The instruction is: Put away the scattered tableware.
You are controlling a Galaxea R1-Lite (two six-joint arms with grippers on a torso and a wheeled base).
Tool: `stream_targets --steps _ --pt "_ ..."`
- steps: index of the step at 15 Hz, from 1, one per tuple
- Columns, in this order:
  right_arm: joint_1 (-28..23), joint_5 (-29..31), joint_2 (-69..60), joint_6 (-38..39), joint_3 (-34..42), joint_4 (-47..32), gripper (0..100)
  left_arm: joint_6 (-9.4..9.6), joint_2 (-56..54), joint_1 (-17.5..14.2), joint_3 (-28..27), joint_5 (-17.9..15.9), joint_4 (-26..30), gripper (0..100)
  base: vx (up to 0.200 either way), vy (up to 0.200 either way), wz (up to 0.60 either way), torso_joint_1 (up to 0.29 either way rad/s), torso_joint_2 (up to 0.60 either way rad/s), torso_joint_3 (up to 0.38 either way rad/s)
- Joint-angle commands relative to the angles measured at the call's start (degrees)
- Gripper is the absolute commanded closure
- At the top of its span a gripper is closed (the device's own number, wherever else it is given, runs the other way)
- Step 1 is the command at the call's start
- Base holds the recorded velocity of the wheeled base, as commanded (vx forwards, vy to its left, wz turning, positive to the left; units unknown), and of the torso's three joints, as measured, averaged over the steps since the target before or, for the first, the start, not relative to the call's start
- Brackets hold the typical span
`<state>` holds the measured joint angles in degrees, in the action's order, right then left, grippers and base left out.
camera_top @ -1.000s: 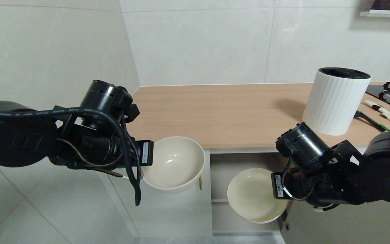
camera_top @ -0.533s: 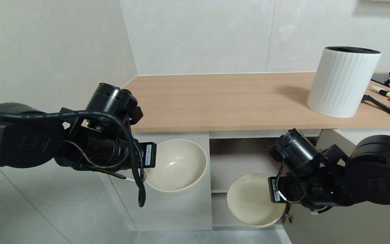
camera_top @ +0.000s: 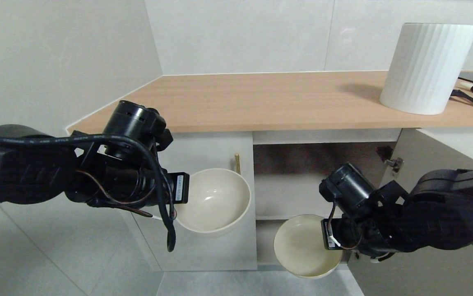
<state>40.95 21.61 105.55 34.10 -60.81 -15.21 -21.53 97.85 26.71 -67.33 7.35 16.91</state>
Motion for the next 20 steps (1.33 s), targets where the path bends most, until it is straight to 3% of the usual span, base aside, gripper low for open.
stream_targets --steps 1,8,12,13,16,20 --pt "0.01 0.01 1.07 0.00 0.07 0.01 100 0.00 0.06 0.01 0.00 0.03 0.05 100 0.000 0.000 0.00 -0.036 0.43 0.393" --pt "-0.34 0.10 1.42 0.18 -0.10 1.06 100 0.00 -0.03 0.01 -0.08 0.12 0.05 100 0.000 0.000 0.00 -0.009 0.12 0.108" --pt "-4.83 -3.60 4.76 -0.43 -3.27 4.75 100 0.00 -0.12 0.01 -0.17 0.21 0.05 100 0.000 0.000 0.00 0.000 0.00 0.000" --pt "-8.78 -3.95 11.26 -2.10 -8.28 9.50 100 0.08 0.06 0.71 -0.17 0.91 0.05 100 0.000 0.000 0.00 0.000 0.00 0.000" --pt "-11.86 -3.42 19.35 -2.54 -17.42 10.91 100 0.08 0.14 1.06 -0.17 2.14 0.05 100 0.000 0.000 0.00 0.000 0.00 0.000" --pt "-16.43 3.26 32.88 -3.51 -32.45 9.85 100 0.00 -0.21 1.06 -0.17 2.23 -0.03 100 0.000 0.000 0.00 0.000 0.00 0.000"
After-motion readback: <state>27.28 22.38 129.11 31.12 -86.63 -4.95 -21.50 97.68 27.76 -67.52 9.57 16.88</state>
